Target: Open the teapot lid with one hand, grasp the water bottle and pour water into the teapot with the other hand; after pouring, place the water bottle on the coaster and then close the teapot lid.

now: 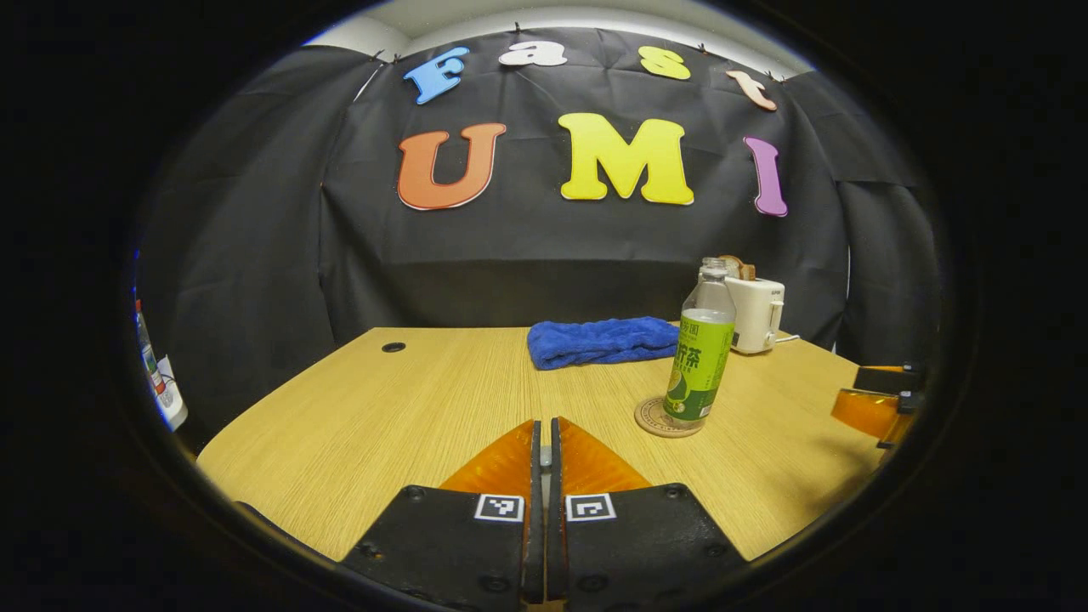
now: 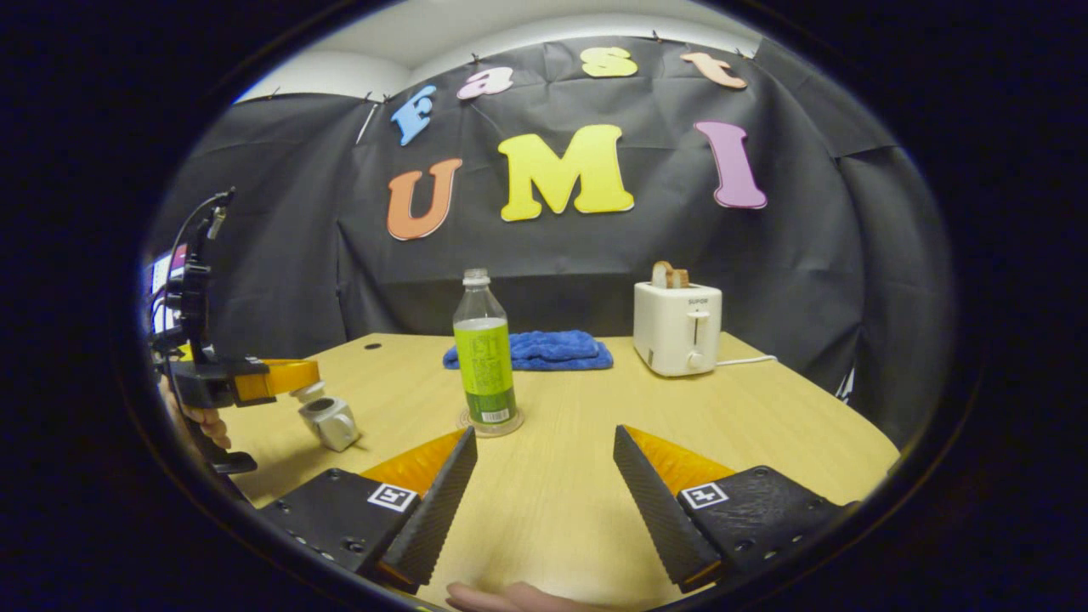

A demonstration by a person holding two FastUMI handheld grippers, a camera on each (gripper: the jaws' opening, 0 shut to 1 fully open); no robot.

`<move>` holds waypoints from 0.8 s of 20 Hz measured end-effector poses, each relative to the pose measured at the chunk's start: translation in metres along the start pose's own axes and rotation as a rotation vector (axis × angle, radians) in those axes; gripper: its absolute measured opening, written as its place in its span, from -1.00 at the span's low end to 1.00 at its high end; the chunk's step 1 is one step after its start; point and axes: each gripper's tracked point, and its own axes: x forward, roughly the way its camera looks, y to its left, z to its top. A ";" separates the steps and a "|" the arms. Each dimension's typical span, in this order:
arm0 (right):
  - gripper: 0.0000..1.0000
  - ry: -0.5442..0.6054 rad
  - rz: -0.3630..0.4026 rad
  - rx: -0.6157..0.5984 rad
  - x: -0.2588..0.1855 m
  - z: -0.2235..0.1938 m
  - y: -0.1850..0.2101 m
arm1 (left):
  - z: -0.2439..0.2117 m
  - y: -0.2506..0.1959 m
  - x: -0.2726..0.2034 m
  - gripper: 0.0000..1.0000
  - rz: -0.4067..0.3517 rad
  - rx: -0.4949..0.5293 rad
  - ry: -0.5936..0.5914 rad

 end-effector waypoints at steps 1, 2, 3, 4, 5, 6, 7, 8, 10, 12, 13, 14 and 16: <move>0.94 0.001 -0.003 0.001 -0.005 -0.003 -0.004 | 0.000 0.000 0.003 -0.92 0.002 -0.002 0.000; 0.94 0.003 -0.006 0.000 -0.008 -0.004 -0.007 | 0.001 0.000 0.005 -0.92 0.002 -0.002 -0.001; 0.93 0.006 -0.014 0.001 -0.011 -0.008 -0.012 | 0.001 0.000 0.006 -0.92 0.002 0.000 -0.002; 0.94 0.009 -0.019 0.005 -0.015 -0.011 -0.016 | -0.002 0.002 0.007 -0.92 0.008 0.003 -0.001; 0.92 0.006 -0.022 0.012 -0.020 -0.013 -0.019 | -0.004 0.004 0.009 -0.92 0.012 0.004 0.000; 0.92 -0.006 -0.030 0.021 -0.026 -0.013 -0.024 | -0.007 0.005 0.011 -0.92 0.016 -0.002 0.008; 0.87 -0.026 -0.043 0.032 -0.032 -0.012 -0.030 | -0.010 0.006 0.014 -0.92 0.015 -0.015 0.019; 0.94 -0.044 -0.055 0.043 -0.037 -0.010 -0.035 | -0.015 0.004 0.014 -0.92 0.014 -0.026 0.029; 0.92 -0.071 -0.082 0.048 -0.047 -0.008 -0.047 | -0.020 0.005 0.014 -0.92 0.017 -0.029 0.032; 0.92 -0.074 -0.112 0.040 -0.055 -0.010 -0.057 | -0.020 0.005 0.014 -0.91 0.018 -0.034 0.026; 0.92 -0.073 -0.121 0.034 -0.059 -0.010 -0.060 | -0.020 0.005 0.015 -0.90 0.023 -0.031 0.024; 0.92 -0.071 -0.134 0.030 -0.063 -0.012 -0.063 | -0.020 0.005 0.016 -0.90 0.029 -0.032 0.022; 0.92 -0.062 -0.148 0.020 -0.069 -0.013 -0.066 | -0.020 0.004 0.016 -0.89 0.036 -0.030 0.022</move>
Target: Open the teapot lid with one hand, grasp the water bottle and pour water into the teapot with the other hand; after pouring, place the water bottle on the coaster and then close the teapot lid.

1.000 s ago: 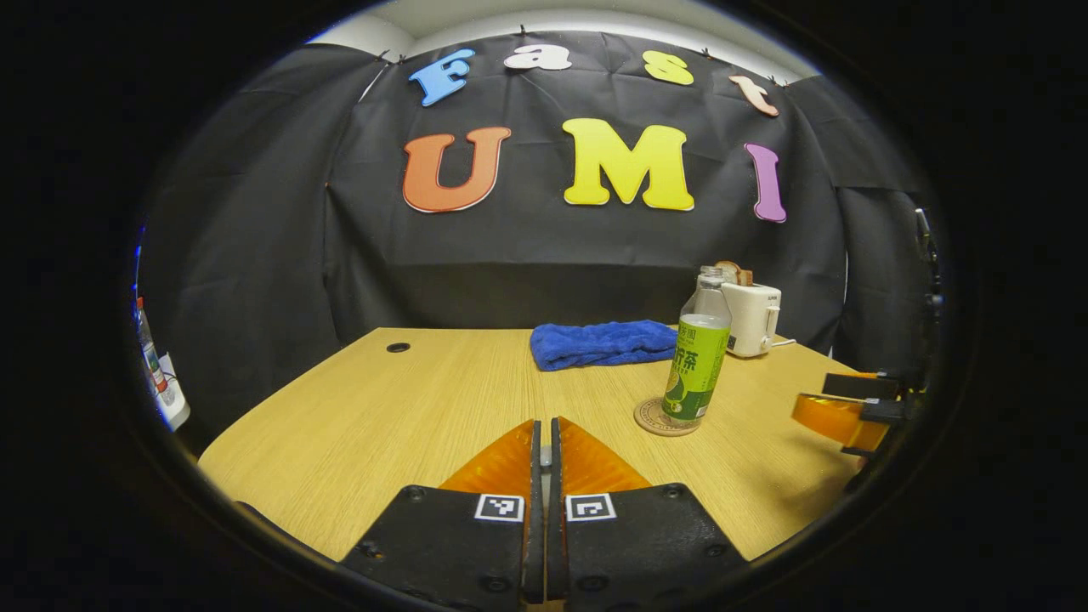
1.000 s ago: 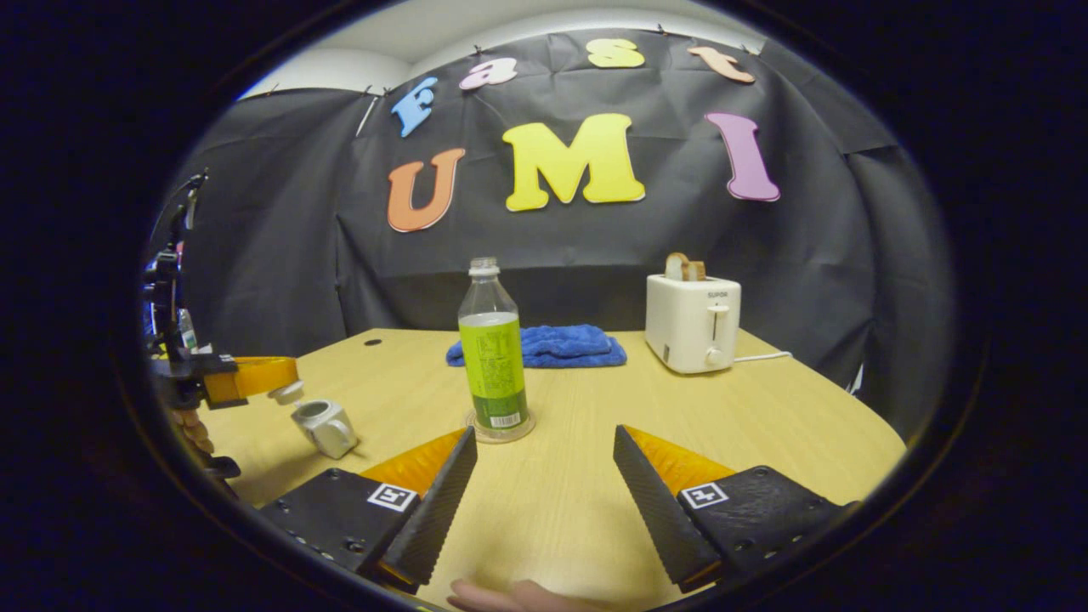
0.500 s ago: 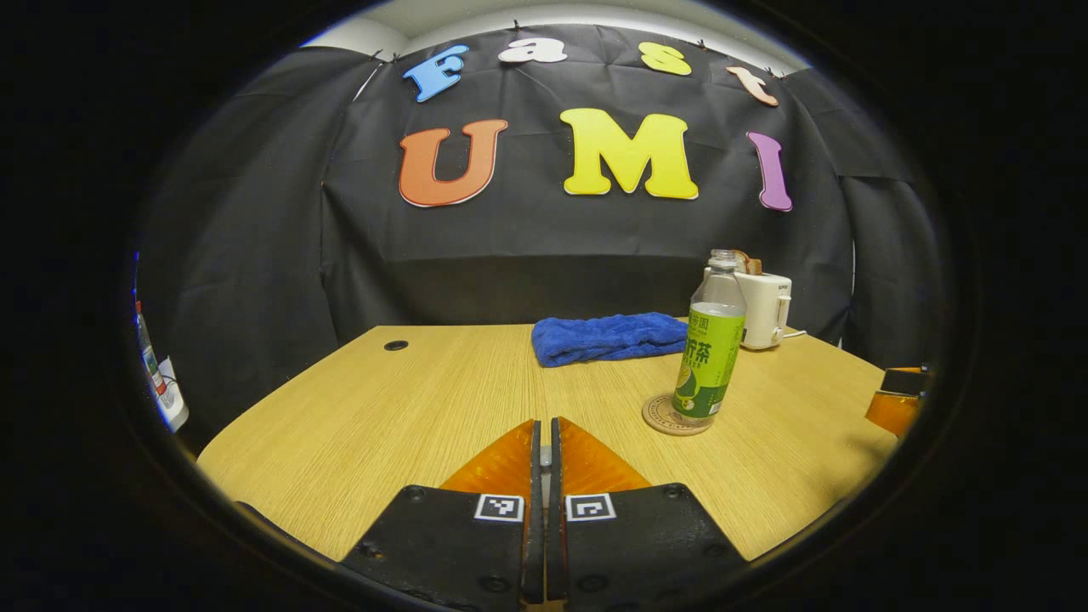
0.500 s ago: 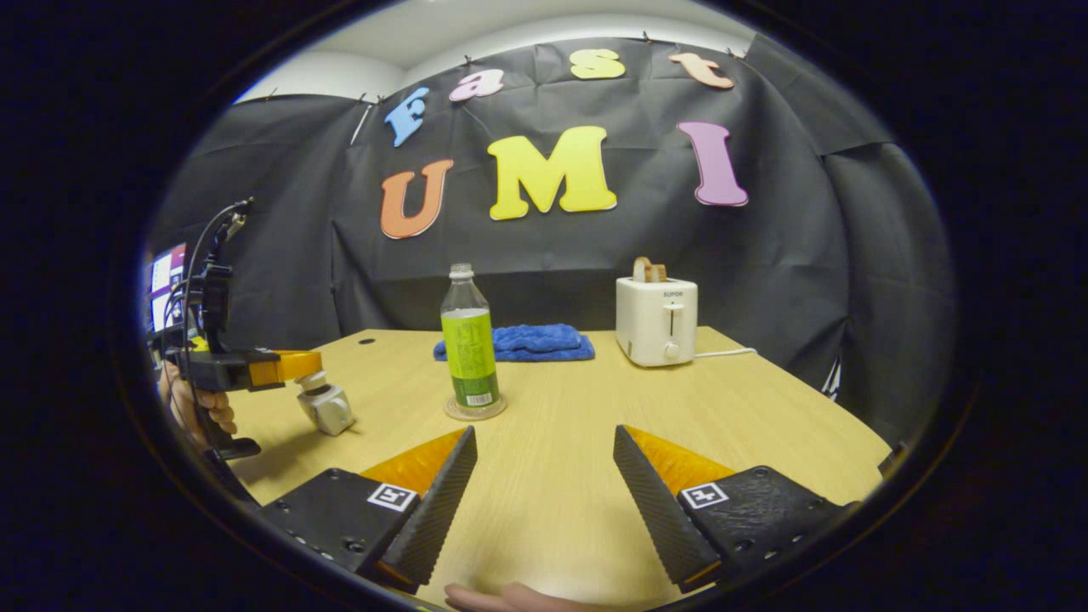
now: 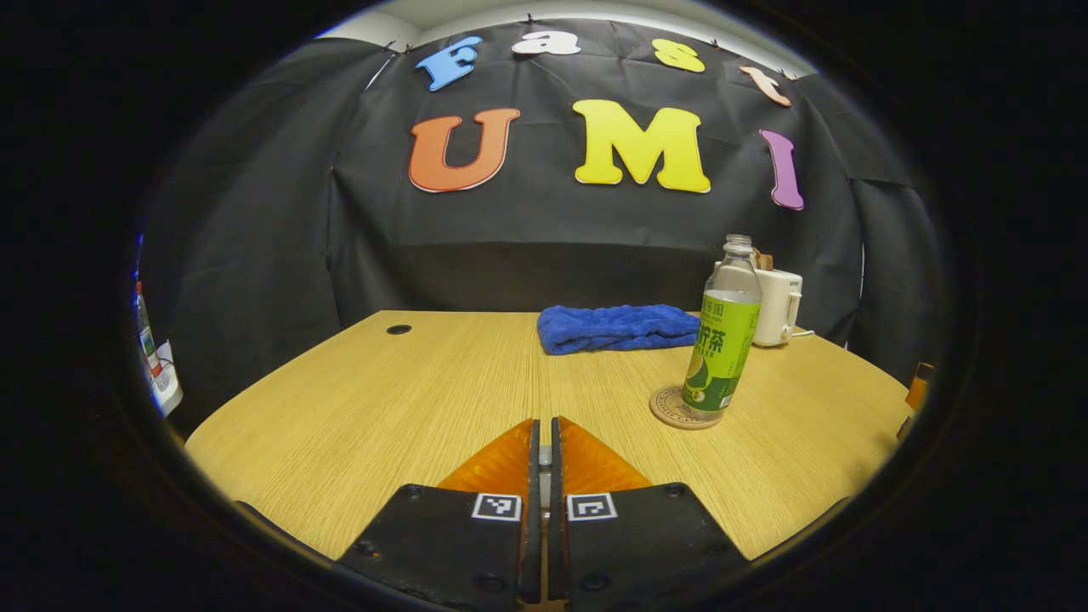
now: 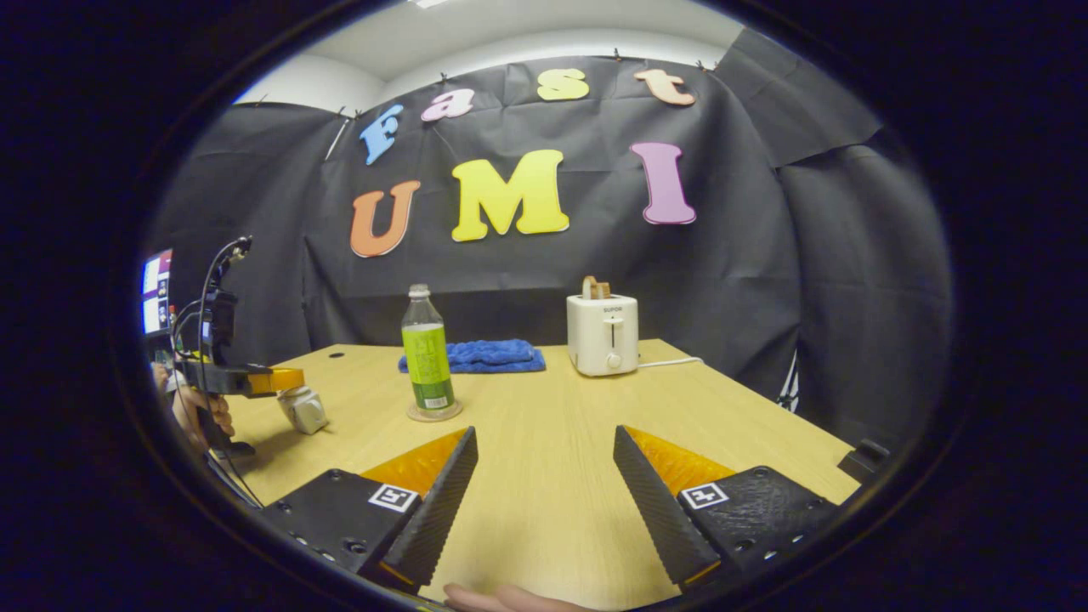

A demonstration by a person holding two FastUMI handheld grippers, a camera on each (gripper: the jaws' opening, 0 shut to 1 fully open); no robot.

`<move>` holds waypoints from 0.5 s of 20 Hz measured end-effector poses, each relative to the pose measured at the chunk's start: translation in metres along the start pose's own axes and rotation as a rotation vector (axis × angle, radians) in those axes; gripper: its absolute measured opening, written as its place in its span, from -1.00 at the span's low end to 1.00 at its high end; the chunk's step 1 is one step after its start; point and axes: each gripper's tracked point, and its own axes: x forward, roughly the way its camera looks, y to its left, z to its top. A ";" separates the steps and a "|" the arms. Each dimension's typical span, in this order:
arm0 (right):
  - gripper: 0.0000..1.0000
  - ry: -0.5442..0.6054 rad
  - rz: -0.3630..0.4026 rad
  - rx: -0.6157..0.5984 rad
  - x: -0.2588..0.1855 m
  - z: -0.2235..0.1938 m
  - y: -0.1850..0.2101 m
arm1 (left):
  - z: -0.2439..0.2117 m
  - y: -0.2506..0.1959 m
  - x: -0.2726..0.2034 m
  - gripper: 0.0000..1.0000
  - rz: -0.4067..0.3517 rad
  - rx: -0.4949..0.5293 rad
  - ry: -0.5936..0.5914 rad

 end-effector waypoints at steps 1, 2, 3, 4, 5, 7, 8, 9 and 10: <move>0.84 -0.006 -0.014 -0.004 -0.003 0.001 -0.005 | 0.000 0.000 -0.001 -0.88 -0.001 0.004 -0.002; 0.93 -0.016 -0.025 -0.002 -0.008 0.004 -0.008 | -0.001 -0.001 0.000 -0.87 -0.005 0.001 0.000; 0.86 -0.023 -0.031 -0.002 -0.011 0.005 -0.008 | -0.001 -0.001 0.001 -0.85 -0.006 -0.002 0.000; 0.93 -0.027 -0.031 -0.002 -0.015 0.005 -0.007 | 0.000 -0.001 0.000 -0.85 -0.004 -0.005 0.003; 0.92 -0.028 -0.031 -0.003 -0.019 0.004 -0.007 | -0.001 0.002 -0.002 -0.65 0.007 -0.004 0.004; 0.92 -0.027 -0.035 -0.009 -0.027 0.003 -0.008 | 0.003 0.005 -0.005 0.12 0.023 -0.012 -0.001; 0.92 -0.028 -0.039 -0.010 -0.030 0.003 -0.009 | 0.006 0.003 -0.007 0.31 0.021 -0.017 -0.005; 0.92 -0.028 -0.041 -0.009 -0.033 0.004 -0.009 | 0.008 0.001 -0.010 0.41 0.017 -0.019 -0.006; 0.92 -0.030 -0.039 -0.009 -0.036 0.005 -0.009 | 0.012 0.002 -0.015 0.48 0.024 -0.016 -0.016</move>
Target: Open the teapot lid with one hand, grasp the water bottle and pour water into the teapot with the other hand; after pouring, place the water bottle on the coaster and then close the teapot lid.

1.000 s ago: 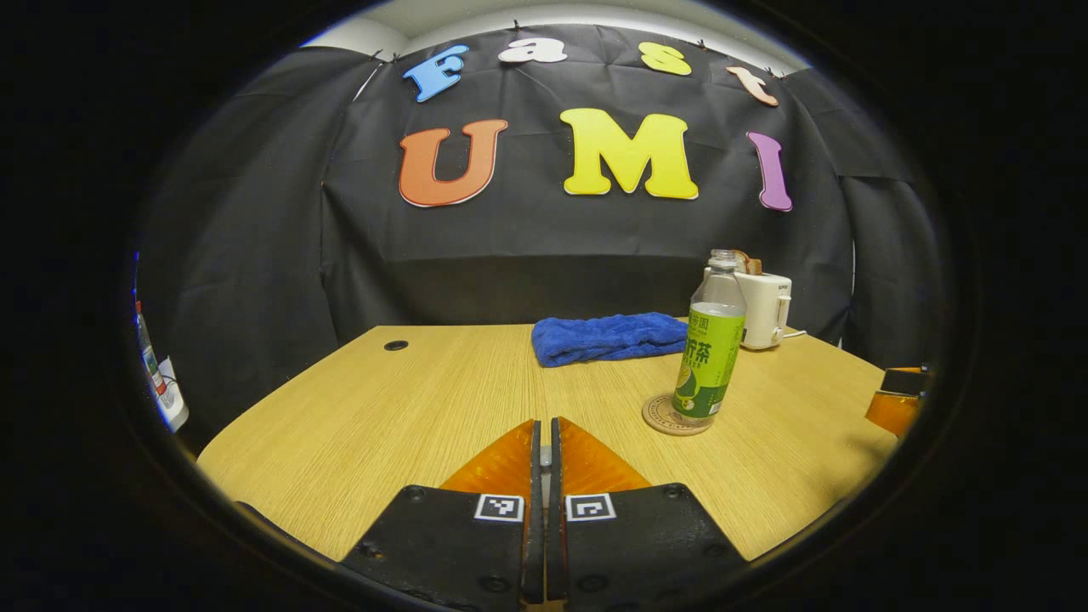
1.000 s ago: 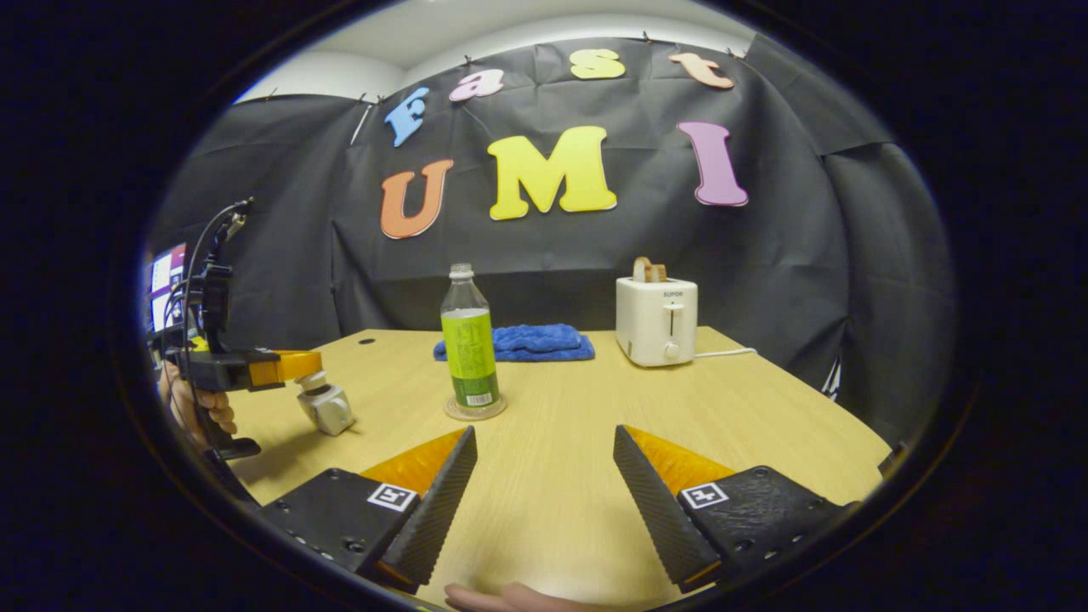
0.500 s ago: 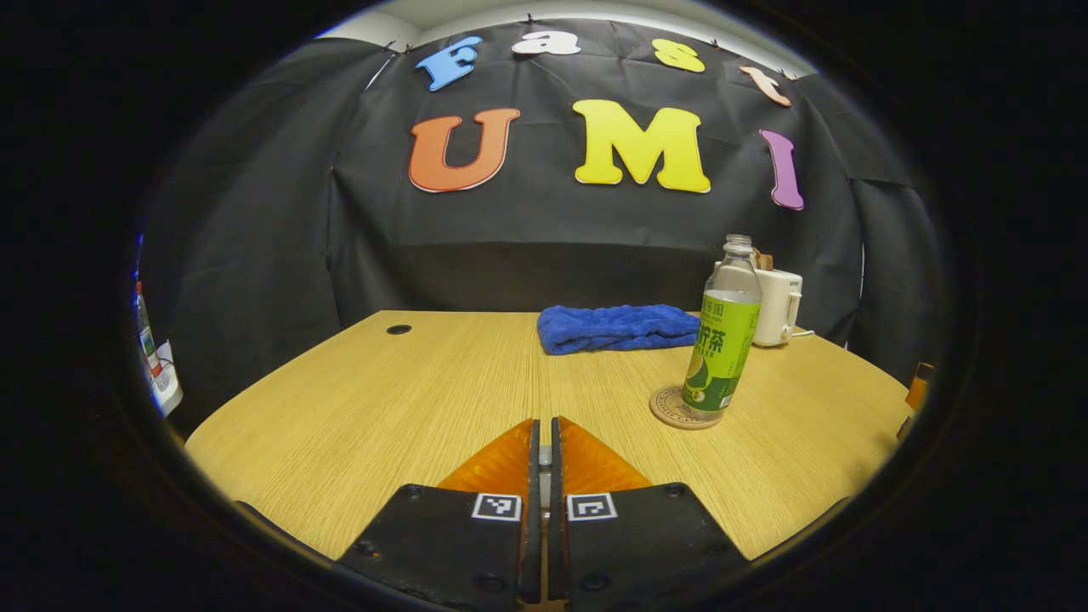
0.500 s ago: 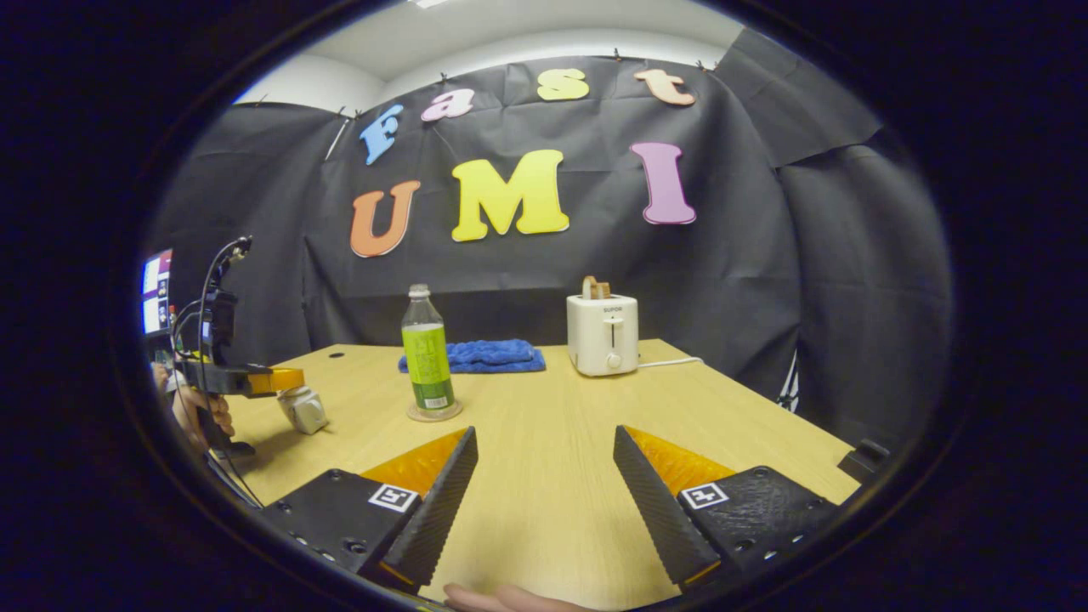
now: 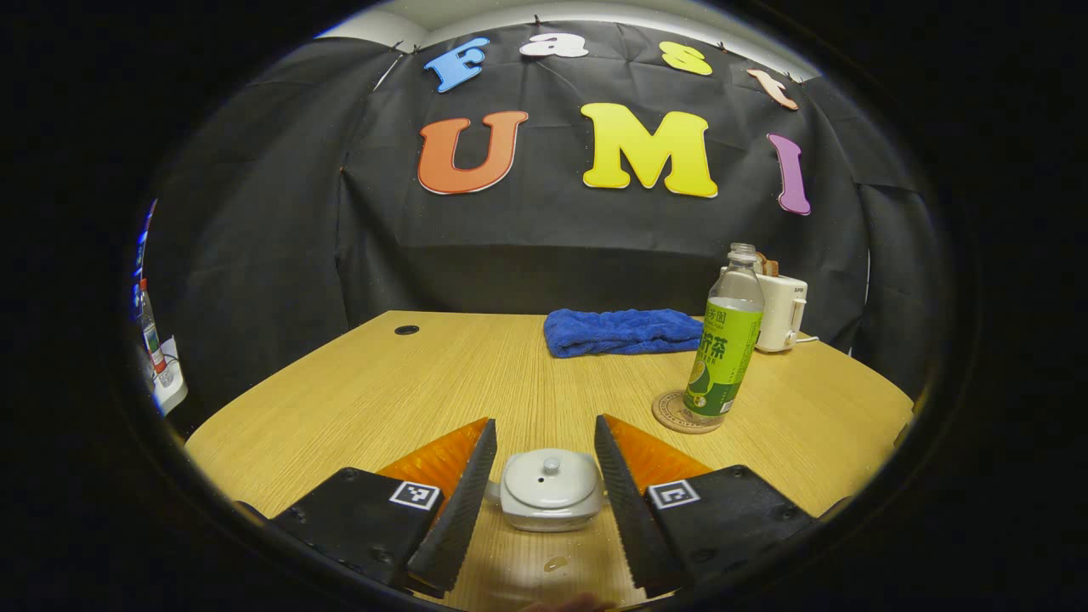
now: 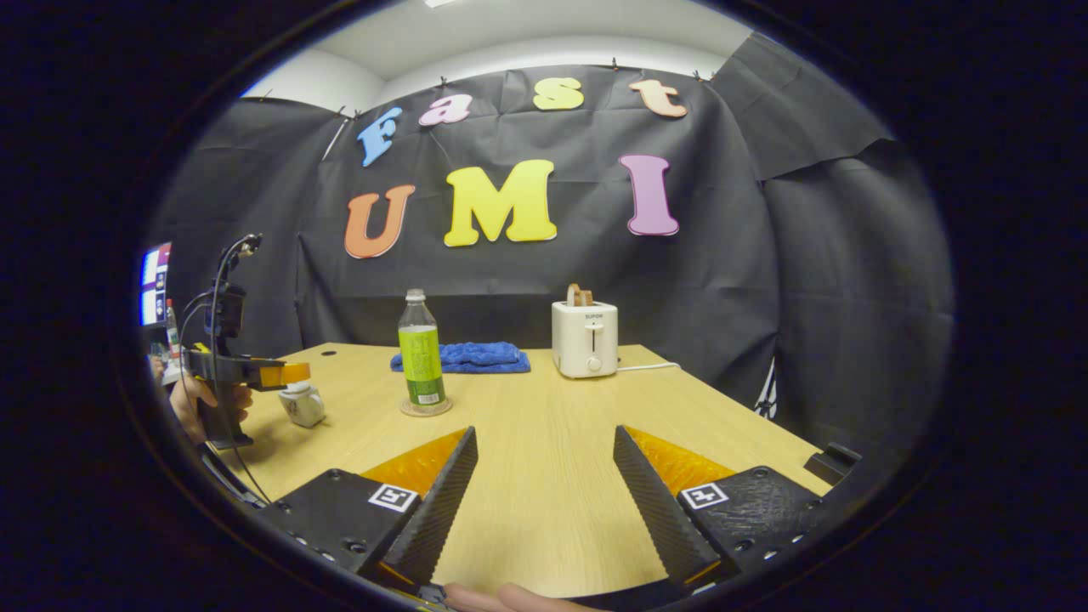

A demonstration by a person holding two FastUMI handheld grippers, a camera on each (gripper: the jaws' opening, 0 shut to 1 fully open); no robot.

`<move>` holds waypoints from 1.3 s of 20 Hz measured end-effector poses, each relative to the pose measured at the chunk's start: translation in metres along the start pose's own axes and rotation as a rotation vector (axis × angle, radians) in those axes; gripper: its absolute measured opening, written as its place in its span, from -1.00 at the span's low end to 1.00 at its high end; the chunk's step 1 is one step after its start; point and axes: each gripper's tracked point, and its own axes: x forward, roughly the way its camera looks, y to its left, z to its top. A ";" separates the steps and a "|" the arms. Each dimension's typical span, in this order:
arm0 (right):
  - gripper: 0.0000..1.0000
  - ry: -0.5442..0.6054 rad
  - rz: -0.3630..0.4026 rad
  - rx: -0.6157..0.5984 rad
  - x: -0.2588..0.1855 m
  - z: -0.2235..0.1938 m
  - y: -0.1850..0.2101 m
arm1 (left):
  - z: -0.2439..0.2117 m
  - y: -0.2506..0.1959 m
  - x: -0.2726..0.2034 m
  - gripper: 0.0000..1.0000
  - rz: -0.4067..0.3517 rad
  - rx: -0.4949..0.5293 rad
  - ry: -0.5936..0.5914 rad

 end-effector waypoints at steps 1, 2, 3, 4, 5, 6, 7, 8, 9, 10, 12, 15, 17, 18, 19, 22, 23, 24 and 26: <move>0.92 0.000 -0.004 -0.002 -0.003 0.001 -0.001 | 0.006 0.003 -0.007 0.65 0.013 0.008 -0.016; 0.92 -0.003 -0.011 -0.005 -0.006 0.003 -0.002 | 0.013 0.005 -0.013 0.71 0.024 0.016 -0.032; 0.93 -0.009 -0.018 -0.007 -0.009 0.008 -0.004 | 0.019 0.007 -0.021 0.82 0.036 0.021 -0.046; 0.92 -0.014 -0.024 -0.008 -0.013 0.013 -0.004 | 0.024 0.010 -0.028 0.86 0.050 0.021 -0.054; 0.92 -0.020 -0.027 -0.008 -0.017 0.017 -0.004 | 0.028 0.012 -0.037 0.90 0.057 0.017 -0.061; 0.92 -0.032 -0.029 -0.007 -0.021 0.024 -0.004 | 0.032 0.012 -0.047 0.91 0.061 0.014 -0.067; 0.92 -0.048 -0.028 -0.009 -0.025 0.031 -0.004 | 0.037 0.013 -0.057 0.94 0.066 0.011 -0.075; 0.92 -0.061 -0.031 -0.021 -0.028 0.038 -0.004 | 0.043 0.012 -0.067 0.93 0.063 0.013 -0.088; 0.92 -0.078 -0.041 -0.035 -0.031 0.044 -0.005 | 0.049 0.014 -0.077 0.93 0.068 0.020 -0.103; 0.92 -0.093 -0.051 -0.051 -0.035 0.051 -0.006 | 0.053 0.014 -0.086 0.93 0.073 0.029 -0.115; 0.92 -0.117 -0.080 -0.075 -0.040 0.065 -0.009 | 0.066 0.014 -0.107 0.93 0.077 0.040 -0.142; 0.93 -0.142 -0.105 -0.084 -0.044 0.089 -0.007 | 0.084 0.009 -0.136 0.93 0.077 0.046 -0.173; 0.92 -0.166 -0.124 -0.101 -0.043 0.109 -0.009 | 0.096 0.008 -0.150 0.92 0.086 0.049 -0.194; 0.91 -0.181 -0.128 -0.108 -0.044 0.119 -0.008 | 0.101 0.008 -0.156 0.92 0.094 0.056 -0.195; 0.90 -0.196 -0.126 -0.116 -0.043 0.129 -0.003 | 0.106 0.009 -0.162 0.92 0.102 0.060 -0.200; 0.89 -0.250 -0.120 -0.153 -0.038 0.156 0.005 | 0.121 0.010 -0.173 0.93 0.102 0.077 -0.225; 0.94 -0.252 -0.129 -0.166 -0.032 0.162 0.003 | 0.125 0.014 -0.174 0.92 0.111 0.075 -0.230; 0.94 -0.249 -0.128 -0.175 -0.028 0.166 0.005 | 0.127 0.017 -0.175 0.93 0.117 0.070 -0.229; 0.91 -0.251 -0.121 -0.182 -0.023 0.173 0.010 | 0.128 0.020 -0.176 0.93 0.114 0.068 -0.225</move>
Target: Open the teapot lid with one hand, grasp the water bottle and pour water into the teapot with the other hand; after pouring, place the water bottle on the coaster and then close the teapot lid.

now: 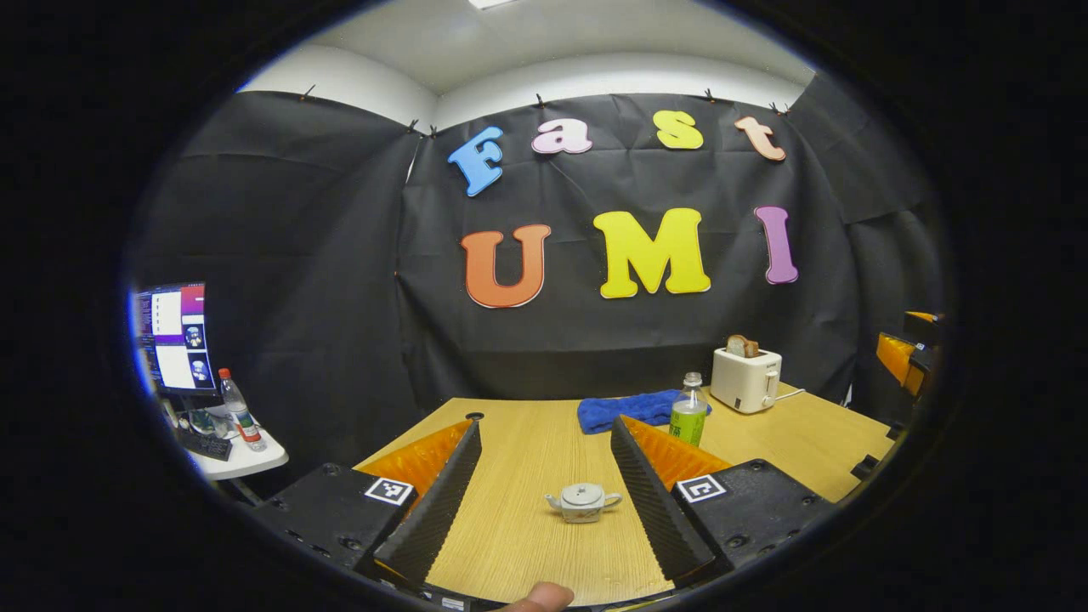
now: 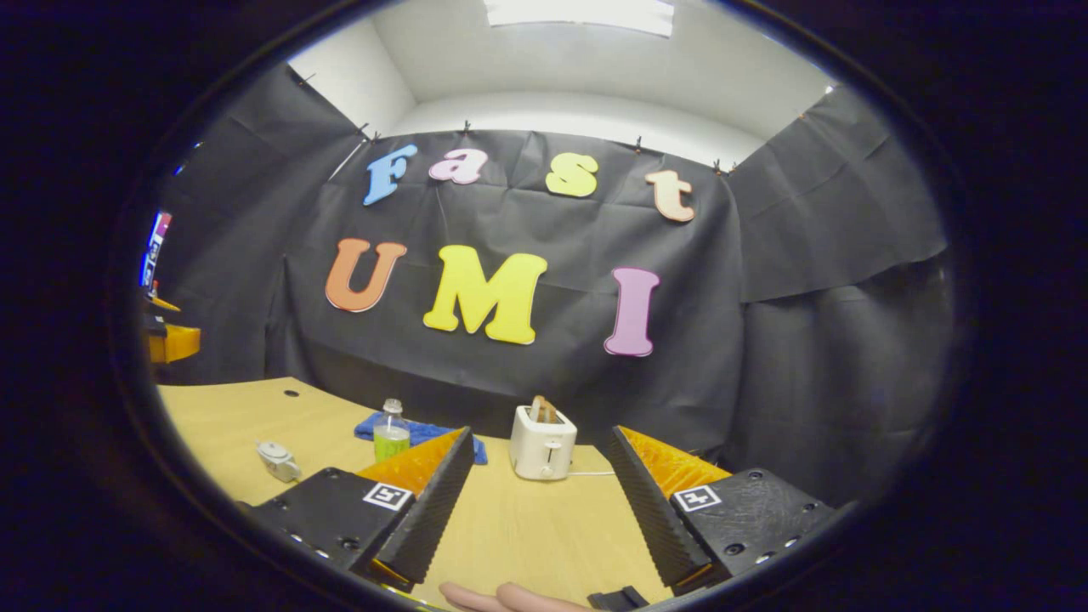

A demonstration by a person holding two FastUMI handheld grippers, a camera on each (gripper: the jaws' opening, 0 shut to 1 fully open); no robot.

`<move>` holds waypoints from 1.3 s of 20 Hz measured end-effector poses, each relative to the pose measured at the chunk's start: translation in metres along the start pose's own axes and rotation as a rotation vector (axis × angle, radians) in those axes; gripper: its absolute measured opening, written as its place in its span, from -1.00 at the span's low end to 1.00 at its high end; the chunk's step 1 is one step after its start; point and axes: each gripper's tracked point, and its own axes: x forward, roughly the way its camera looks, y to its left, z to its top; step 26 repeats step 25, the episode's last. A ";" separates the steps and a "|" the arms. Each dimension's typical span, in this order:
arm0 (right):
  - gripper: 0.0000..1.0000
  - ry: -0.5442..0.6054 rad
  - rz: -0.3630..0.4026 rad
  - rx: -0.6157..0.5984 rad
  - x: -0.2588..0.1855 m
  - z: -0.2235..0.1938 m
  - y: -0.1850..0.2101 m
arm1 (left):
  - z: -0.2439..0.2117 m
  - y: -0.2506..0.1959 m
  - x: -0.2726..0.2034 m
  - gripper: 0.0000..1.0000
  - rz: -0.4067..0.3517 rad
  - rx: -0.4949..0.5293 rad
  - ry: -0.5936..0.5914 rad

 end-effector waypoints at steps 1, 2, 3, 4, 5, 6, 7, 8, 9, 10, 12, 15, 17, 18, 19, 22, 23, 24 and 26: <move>0.94 0.006 -0.003 -0.003 0.004 -0.001 -0.001 | 0.001 0.003 0.002 0.92 0.002 0.003 -0.001; 0.90 0.015 -0.010 0.002 0.007 -0.002 -0.001 | 0.002 0.007 0.002 0.92 0.005 0.009 0.000; 0.94 0.030 -0.007 0.010 0.011 -0.004 0.001 | 0.004 0.009 0.004 0.92 0.006 0.016 0.002; 0.90 0.043 0.003 0.015 0.012 -0.006 0.006 | 0.005 0.012 0.006 0.92 0.012 0.022 0.000; 0.90 0.052 0.008 0.021 0.016 -0.008 0.008 | 0.007 0.015 0.007 0.92 0.014 0.024 -0.006; 0.90 0.058 0.009 0.025 0.019 -0.010 0.010 | 0.010 0.014 0.008 0.92 0.010 0.026 -0.014; 0.90 0.061 0.011 0.035 0.022 -0.011 0.010 | 0.011 0.014 0.010 0.92 0.008 0.026 -0.021; 0.90 0.064 0.012 0.046 0.025 -0.011 0.012 | 0.011 0.015 0.012 0.92 0.009 0.023 -0.022; 0.90 0.071 0.010 0.056 0.028 -0.012 0.013 | 0.008 0.017 0.015 0.92 0.009 0.016 -0.018; 0.90 0.079 0.008 0.061 0.032 -0.012 0.014 | 0.008 0.018 0.016 0.92 0.011 0.007 -0.014; 0.94 0.091 0.019 0.067 0.039 -0.013 0.021 | 0.006 0.023 0.021 0.92 0.019 -0.008 -0.009; 0.94 0.090 0.044 0.070 0.044 -0.014 0.032 | 0.007 0.028 0.022 0.92 0.034 -0.003 -0.015; 0.94 0.094 0.069 0.078 0.044 -0.012 0.041 | 0.006 0.033 0.018 0.92 0.046 -0.005 -0.008; 0.94 0.095 0.080 0.080 0.043 -0.011 0.043 | 0.006 0.034 0.015 0.92 0.052 -0.008 -0.004; 0.94 0.096 0.086 0.080 0.043 -0.010 0.044 | 0.008 0.037 0.012 0.92 0.059 -0.008 -0.006; 0.94 0.099 0.112 0.087 0.038 -0.008 0.055 | 0.009 0.044 0.003 0.92 0.074 -0.007 -0.014; 0.90 0.100 0.125 0.088 0.035 -0.011 0.060 | 0.007 0.046 -0.001 0.92 0.079 -0.008 -0.014; 0.94 0.105 0.131 0.087 0.033 -0.013 0.063 | 0.004 0.047 -0.004 0.92 0.082 -0.008 -0.012; 0.94 0.109 0.141 0.088 0.032 -0.017 0.066 | 0.000 0.048 -0.005 0.93 0.087 -0.009 -0.009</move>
